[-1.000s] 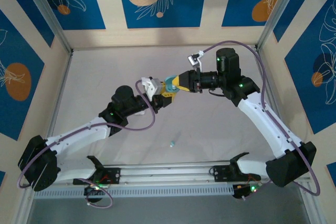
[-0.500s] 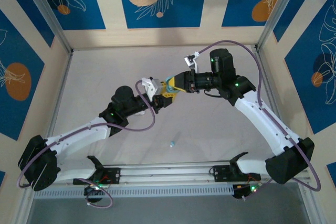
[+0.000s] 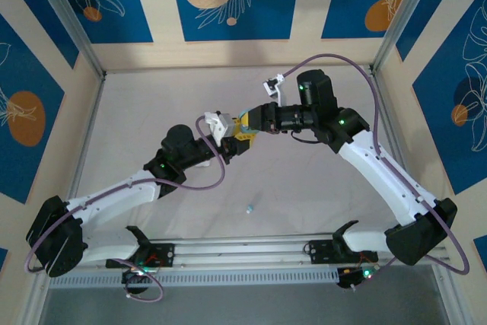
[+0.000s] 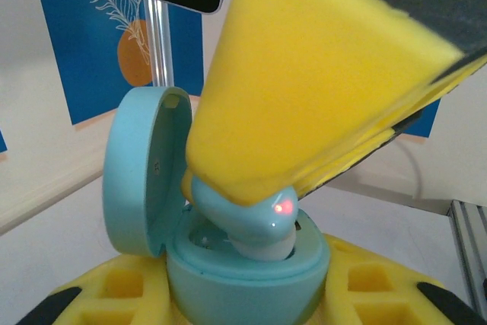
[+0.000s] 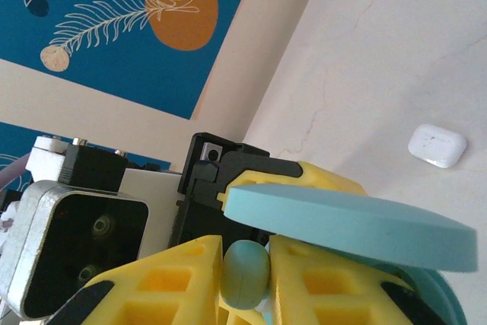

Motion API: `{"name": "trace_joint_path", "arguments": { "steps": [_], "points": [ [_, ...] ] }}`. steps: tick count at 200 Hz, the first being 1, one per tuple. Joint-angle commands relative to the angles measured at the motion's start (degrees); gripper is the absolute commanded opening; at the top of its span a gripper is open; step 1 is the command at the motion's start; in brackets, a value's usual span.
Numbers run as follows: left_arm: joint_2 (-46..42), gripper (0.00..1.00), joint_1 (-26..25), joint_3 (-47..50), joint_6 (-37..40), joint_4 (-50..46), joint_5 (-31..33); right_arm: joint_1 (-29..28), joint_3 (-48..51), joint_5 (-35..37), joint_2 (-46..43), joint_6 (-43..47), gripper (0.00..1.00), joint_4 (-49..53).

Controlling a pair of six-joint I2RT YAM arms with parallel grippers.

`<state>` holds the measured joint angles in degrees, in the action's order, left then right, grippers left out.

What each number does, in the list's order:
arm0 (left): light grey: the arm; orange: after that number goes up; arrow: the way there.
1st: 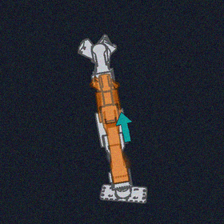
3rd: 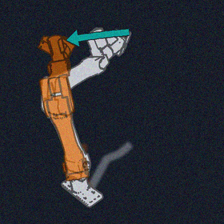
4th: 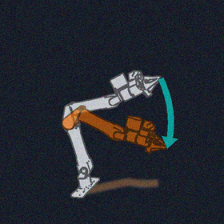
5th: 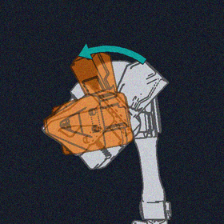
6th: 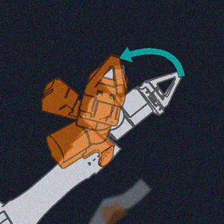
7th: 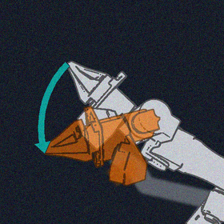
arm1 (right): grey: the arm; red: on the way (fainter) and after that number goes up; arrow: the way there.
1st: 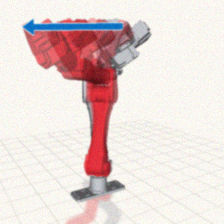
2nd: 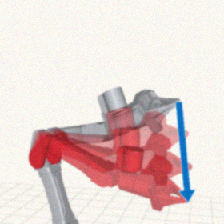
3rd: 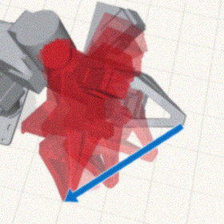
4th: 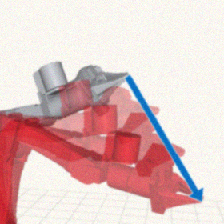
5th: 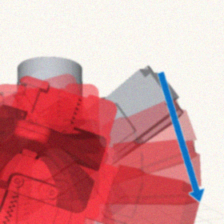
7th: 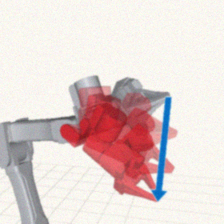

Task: Insert the wireless bluetooth earbuds into the charging case

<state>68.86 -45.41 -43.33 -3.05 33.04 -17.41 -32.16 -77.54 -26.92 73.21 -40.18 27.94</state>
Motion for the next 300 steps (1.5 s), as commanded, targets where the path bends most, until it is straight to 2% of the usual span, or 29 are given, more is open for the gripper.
{"name": "trace_joint_path", "arguments": {
  "steps": [1, 74, 189, 257, 300],
  "points": [
    [-1.27, 0.22, -1.0, -1.05, -0.81, 7.73, -0.92, -0.92, -1.46, 3.24, 1.43, 2.94, 0.24, 4.93],
    [-1.12, 0.22, -1.02, -1.03, -0.99, 8.88, 0.01, -1.9, -5.11, 4.27, 2.64, 5.82, 0.27, 10.85],
    [-1.47, 0.22, -1.05, -1.4, -0.95, 8.28, 0.25, -2.13, -6.6, 8.99, 2.55, 6.04, 0.27, 13.92],
    [-1.6, 0.22, -1.07, -1.4, -0.99, 8.1, 0.18, -2.12, -6.9, 9.34, 2.38, 5.73, 0.29, 14.18],
    [-2.06, 0.22, -1.0, -1.12, -0.73, 7.66, 0.79, -2.08, -7.1, 9.22, 1.33, 5.19, 0.34, 13.32]
  ]
}}
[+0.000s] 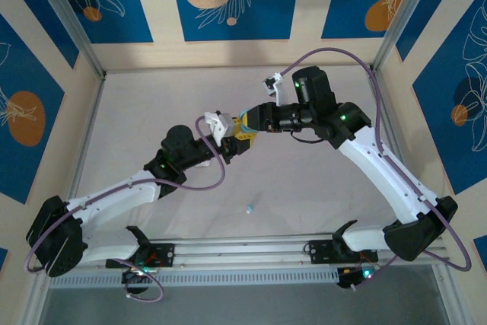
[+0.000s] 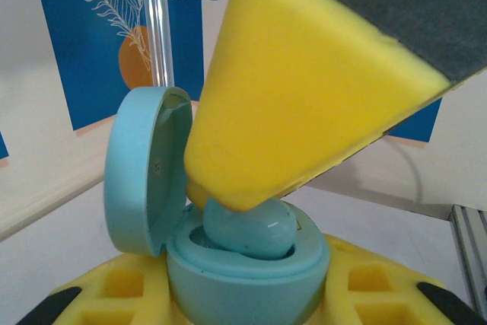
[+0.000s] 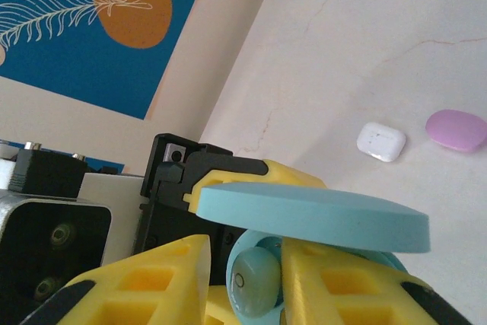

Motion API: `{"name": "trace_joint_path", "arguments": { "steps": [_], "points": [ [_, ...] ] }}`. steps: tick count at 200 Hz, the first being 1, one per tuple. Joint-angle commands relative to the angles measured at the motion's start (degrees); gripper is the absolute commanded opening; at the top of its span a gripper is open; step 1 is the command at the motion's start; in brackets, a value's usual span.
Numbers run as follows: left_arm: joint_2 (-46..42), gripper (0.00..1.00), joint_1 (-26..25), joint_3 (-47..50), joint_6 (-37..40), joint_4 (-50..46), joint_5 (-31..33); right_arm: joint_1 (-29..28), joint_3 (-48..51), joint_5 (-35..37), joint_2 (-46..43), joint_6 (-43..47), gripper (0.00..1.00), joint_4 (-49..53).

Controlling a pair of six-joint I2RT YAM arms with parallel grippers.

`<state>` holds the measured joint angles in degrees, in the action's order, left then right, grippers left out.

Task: Insert the wireless bluetooth earbuds into the charging case

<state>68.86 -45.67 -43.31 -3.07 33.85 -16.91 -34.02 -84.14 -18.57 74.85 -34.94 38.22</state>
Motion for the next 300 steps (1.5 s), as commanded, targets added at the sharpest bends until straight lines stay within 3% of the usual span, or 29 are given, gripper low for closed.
{"name": "trace_joint_path", "arguments": {
  "steps": [1, 66, 127, 162, 192, 209, 227, 259, 300],
  "points": [
    [-2.06, 0.22, -0.78, -1.15, -0.71, 6.85, 0.34, -0.24, -0.5, 0.84, -0.36, -0.09, 0.35, 2.98],
    [-2.41, 0.22, -0.77, -0.73, -0.35, 6.19, 1.39, 1.24, 1.72, -3.5, -5.32, -0.62, 0.48, -1.9],
    [-4.47, 0.22, -0.74, 0.15, 0.17, 5.15, 3.47, 3.67, 7.02, -9.75, -12.94, -0.22, 0.51, -9.84],
    [-6.35, 0.22, -0.78, 0.64, 0.43, 4.35, 5.92, 6.1, 13.1, 1.24, -21.73, 0.55, 0.51, -10.21],
    [-8.31, 0.22, -0.75, 0.68, 0.35, 3.43, 7.67, 11.75, 18.4, 16.31, -25.81, -5.1, 0.5, 0.81],
    [-9.52, 0.22, -0.74, 0.33, 0.44, 2.49, 8.32, 17.08, 22.42, 9.63, -24.86, -6.41, 0.51, 4.22],
    [-10.68, 0.22, -0.74, 0.11, 0.8, 1.52, 8.99, 19.04, 27.92, 2.56, -22.6, -9.27, 0.5, 4.32],
    [-11.64, 0.22, -0.78, -0.59, 1.6, 0.47, 9.72, 15.74, 37.06, -6.15, -15.99, -12.44, 0.45, 1.6],
    [-10.76, 0.22, -0.74, -1.16, 1.31, 1.3, 9.46, 2.62, 41.36, -1.82, -6.94, -12.02, 0.43, -0.14]
  ]
}}
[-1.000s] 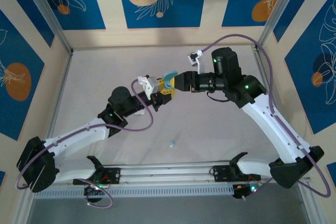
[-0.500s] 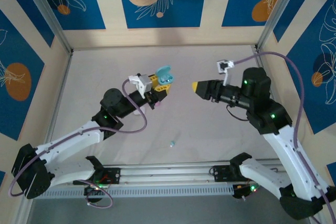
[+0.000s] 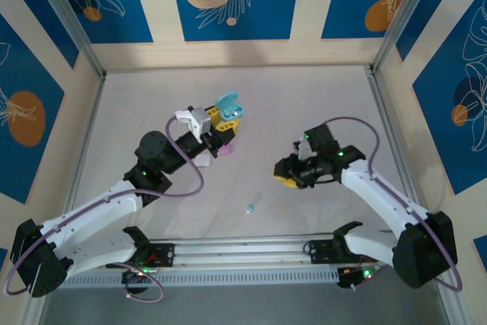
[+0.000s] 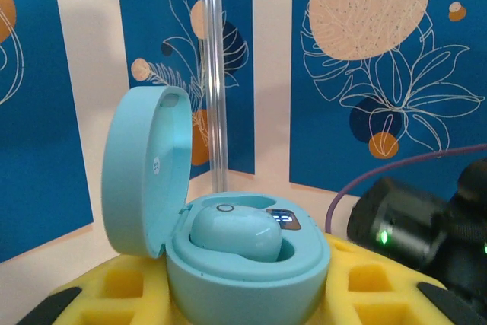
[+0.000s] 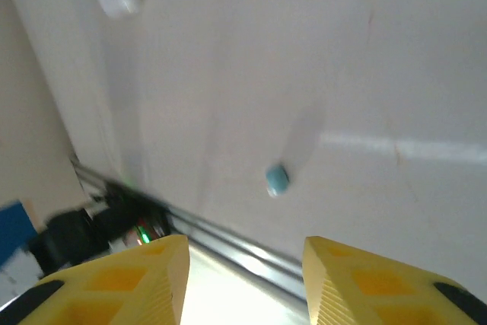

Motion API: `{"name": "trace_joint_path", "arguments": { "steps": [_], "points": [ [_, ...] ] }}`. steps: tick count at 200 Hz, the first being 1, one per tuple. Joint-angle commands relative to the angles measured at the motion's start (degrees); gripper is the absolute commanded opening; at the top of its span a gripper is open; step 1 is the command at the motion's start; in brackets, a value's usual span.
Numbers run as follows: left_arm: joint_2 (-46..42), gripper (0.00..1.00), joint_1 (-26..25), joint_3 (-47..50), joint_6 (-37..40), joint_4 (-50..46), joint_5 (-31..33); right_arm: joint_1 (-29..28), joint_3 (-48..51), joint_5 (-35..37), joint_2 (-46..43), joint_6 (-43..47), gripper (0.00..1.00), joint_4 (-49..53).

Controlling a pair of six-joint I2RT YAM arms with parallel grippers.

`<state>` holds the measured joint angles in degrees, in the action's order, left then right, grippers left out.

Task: Insert the wireless bluetooth earbuds into the charging case

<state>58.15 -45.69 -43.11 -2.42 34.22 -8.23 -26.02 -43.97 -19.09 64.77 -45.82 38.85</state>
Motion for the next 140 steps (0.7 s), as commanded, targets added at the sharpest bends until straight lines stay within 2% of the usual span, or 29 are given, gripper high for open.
{"name": "trace_joint_path", "arguments": {
  "steps": [1, 35, 71, 140],
  "points": [
    [-0.01, 0.22, -0.76, -1.36, 0.61, 0.98, 0.82, -5.67, 1.26, -1.34, 3.28, -1.21, 0.43, -0.87],
    [0.69, 0.22, -0.74, -1.62, 0.4, 1.44, 0.21, -11.83, 1.48, -2.14, 11.54, -2.43, 0.4, -4.56],
    [0.17, 0.22, -0.72, -1.02, 0.13, 1.29, 0.38, -15.66, 0.25, -3.09, 18.87, -2.69, 0.39, -7.17],
    [-1.41, 0.22, -0.74, -0.13, 0.68, -0.03, 1.54, -17.56, -0.87, -4.47, 26.0, -2.02, 0.35, -10.86]
  ]
}}
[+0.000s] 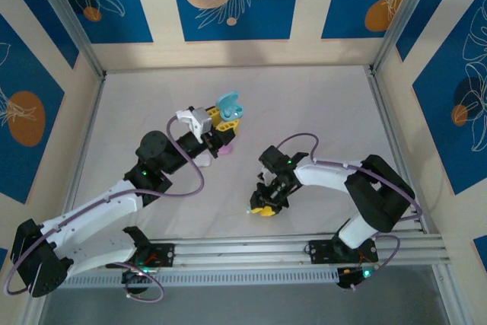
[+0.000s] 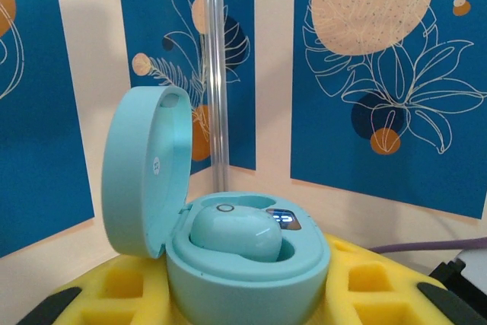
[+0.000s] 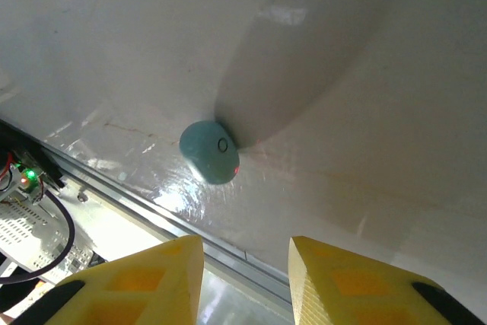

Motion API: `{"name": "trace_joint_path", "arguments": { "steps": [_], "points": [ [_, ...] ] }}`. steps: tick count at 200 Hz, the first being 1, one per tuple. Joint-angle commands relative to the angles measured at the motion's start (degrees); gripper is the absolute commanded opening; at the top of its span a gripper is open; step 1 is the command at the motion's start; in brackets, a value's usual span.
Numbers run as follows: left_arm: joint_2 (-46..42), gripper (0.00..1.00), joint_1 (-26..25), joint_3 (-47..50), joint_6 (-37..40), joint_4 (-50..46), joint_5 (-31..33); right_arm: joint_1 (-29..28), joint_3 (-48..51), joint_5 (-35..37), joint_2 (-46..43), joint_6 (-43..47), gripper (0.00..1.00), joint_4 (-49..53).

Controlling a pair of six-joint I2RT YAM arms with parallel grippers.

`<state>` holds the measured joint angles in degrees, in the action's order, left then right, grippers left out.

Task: Insert the wireless bluetooth earbuds into the charging case

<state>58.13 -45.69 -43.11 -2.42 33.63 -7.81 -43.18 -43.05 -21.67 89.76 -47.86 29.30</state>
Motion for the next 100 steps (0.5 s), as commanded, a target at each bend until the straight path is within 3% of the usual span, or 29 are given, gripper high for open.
{"name": "trace_joint_path", "arguments": {
  "steps": [1, 100],
  "points": [
    [-1.37, 0.22, -0.77, -0.13, 0.71, 0.56, 1.13, -0.37, -1.83, -1.84, 1.12, -0.01, 0.35, -1.37],
    [-1.75, 0.22, -0.72, -0.06, 0.75, 0.02, 1.46, -0.33, -4.81, 0.15, 5.69, 0.7, 0.35, -4.2]
  ]
}}
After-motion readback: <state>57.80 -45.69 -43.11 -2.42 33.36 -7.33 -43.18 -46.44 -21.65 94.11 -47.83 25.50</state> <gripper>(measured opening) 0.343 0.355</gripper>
